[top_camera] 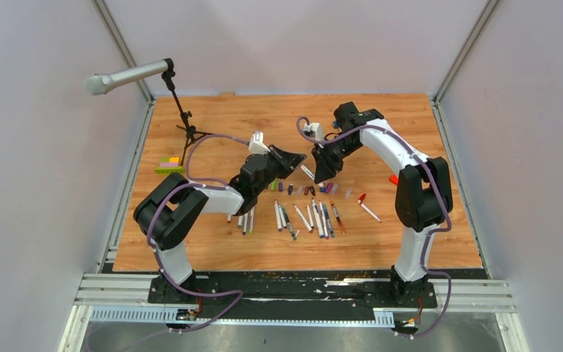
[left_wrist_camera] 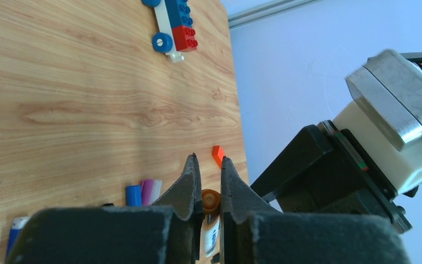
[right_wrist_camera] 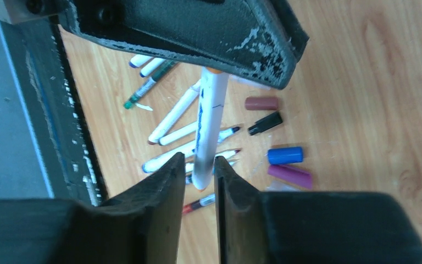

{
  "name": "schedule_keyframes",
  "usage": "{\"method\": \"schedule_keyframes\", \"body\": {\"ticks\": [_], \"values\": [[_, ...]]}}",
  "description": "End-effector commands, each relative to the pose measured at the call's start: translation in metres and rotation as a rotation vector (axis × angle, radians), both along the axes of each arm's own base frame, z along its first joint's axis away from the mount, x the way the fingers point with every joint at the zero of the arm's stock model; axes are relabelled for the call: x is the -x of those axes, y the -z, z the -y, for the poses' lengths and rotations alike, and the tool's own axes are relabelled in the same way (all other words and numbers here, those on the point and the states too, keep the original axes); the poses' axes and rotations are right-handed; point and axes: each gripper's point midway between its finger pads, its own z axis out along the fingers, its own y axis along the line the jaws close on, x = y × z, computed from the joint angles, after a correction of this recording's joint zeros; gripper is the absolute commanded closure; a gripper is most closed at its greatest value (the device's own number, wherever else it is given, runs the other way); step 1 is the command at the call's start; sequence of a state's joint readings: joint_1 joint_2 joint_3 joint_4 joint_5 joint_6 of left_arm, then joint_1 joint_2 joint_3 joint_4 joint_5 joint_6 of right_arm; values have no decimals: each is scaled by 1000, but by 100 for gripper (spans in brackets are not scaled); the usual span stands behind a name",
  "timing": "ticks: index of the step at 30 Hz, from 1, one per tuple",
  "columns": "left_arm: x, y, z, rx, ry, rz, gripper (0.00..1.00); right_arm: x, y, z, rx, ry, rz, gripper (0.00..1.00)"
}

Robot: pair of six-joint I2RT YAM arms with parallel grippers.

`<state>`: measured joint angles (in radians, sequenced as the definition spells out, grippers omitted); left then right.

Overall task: Open the pen caps
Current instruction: Open the pen cap from the pen.

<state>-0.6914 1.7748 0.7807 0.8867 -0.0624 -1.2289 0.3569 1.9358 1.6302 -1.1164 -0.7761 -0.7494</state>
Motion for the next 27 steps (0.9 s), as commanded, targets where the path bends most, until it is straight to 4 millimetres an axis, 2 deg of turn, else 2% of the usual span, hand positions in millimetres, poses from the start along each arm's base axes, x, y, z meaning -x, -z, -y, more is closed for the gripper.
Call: {"method": "schedule_keyframes", "body": {"ticks": [1, 4, 7, 12, 19, 21, 22, 24, 25, 26, 27], "values": [[6, -33, -6, 24, 10, 104, 100, 16, -36, -6, -81, -13, 40, 64], [17, -48, -6, 48, 47, 153, 100, 23, -50, -8, -118, -11, 48, 48], [28, -59, -4, 83, 81, 182, 100, 25, -61, -11, -151, -6, 46, 42], [41, -71, 1, 111, 106, 210, 100, 26, -70, -19, -184, 3, 15, 38], [48, -83, 5, 141, 122, 234, 100, 27, -68, -28, -159, 6, 19, 37], [49, -86, 6, 143, 123, 238, 100, 26, -68, -30, -156, 14, 17, 44], [49, -87, 6, 145, 123, 242, 100, 27, -68, -31, -157, 17, 8, 53], [48, -88, 4, 139, 114, 249, 100, 29, -70, -32, -168, 21, -5, 79], [49, -89, 2, 136, 110, 253, 100, 31, -69, -32, -169, 20, -13, 96], [47, -93, -2, 135, 86, 264, 100, 34, -68, -30, -166, 21, -16, 100], [44, -95, -9, 129, 53, 272, 100, 38, -67, -28, -159, 18, -16, 100]]}}
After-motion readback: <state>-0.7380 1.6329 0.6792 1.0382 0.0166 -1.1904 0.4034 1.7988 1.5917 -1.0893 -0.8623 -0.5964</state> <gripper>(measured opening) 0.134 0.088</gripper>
